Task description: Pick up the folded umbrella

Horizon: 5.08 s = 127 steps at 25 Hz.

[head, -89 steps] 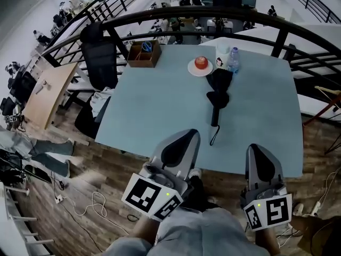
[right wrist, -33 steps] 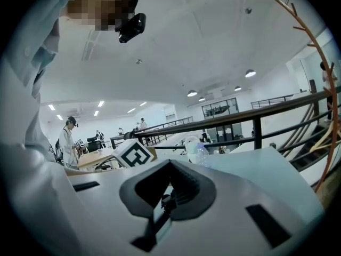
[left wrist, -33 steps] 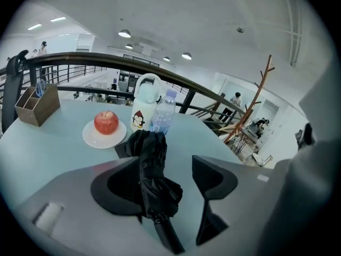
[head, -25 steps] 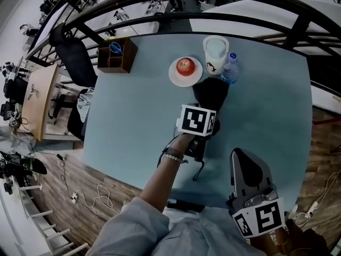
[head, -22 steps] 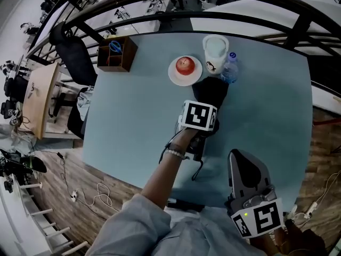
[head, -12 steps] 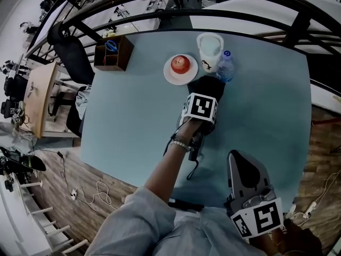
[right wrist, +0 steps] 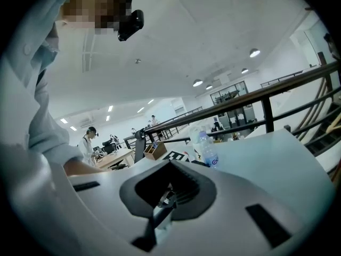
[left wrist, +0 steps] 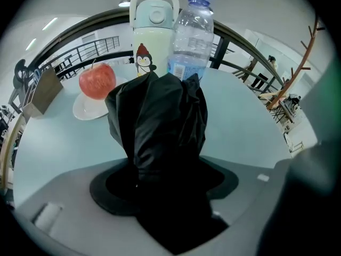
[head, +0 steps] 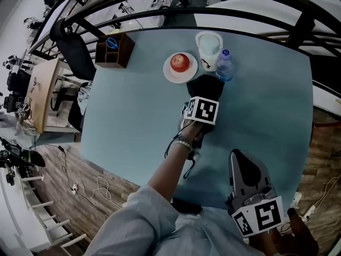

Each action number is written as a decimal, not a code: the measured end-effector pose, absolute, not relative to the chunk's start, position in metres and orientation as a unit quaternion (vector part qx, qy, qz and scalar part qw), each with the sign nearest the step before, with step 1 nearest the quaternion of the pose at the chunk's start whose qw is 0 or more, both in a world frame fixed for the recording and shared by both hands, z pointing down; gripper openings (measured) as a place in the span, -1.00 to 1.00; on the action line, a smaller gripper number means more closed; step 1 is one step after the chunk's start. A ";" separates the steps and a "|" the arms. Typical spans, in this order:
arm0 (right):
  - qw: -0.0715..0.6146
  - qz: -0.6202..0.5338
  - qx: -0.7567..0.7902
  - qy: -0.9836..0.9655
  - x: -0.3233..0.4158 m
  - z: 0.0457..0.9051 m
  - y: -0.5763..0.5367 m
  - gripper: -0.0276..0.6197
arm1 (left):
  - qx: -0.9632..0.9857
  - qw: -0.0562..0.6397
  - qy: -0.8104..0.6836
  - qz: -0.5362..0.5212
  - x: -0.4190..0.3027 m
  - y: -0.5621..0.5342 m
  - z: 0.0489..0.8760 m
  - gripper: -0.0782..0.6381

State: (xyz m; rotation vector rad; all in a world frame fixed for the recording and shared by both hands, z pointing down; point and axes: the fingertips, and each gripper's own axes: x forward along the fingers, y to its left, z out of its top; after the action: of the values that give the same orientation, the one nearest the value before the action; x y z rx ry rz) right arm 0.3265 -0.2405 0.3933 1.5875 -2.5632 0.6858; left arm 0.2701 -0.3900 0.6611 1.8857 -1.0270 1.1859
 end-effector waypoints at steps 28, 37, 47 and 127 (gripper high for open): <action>0.031 0.130 0.570 -0.811 0.278 0.345 -0.187 -0.92 | 0.838 0.315 -0.367 0.254 0.214 -0.342 0.509 -0.02; 0.024 0.085 0.592 -0.801 0.229 0.316 -0.149 -0.92 | 0.887 0.279 -0.339 0.138 0.155 -0.287 0.415 -0.02; 0.016 0.056 0.613 -0.788 0.173 0.300 -0.109 -0.92 | 0.924 0.250 -0.287 0.049 0.092 -0.222 0.346 -0.02; 0.009 0.002 0.610 -0.792 0.185 0.250 -0.039 -0.92 | 0.948 0.141 -0.279 -0.055 0.051 -0.084 0.244 -0.01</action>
State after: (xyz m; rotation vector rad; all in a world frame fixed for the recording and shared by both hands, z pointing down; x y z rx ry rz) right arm 0.1852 -0.0386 0.2500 1.9070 -2.4738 0.0069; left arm 0.0511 -0.0836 0.2443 2.7383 -0.8070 -0.1594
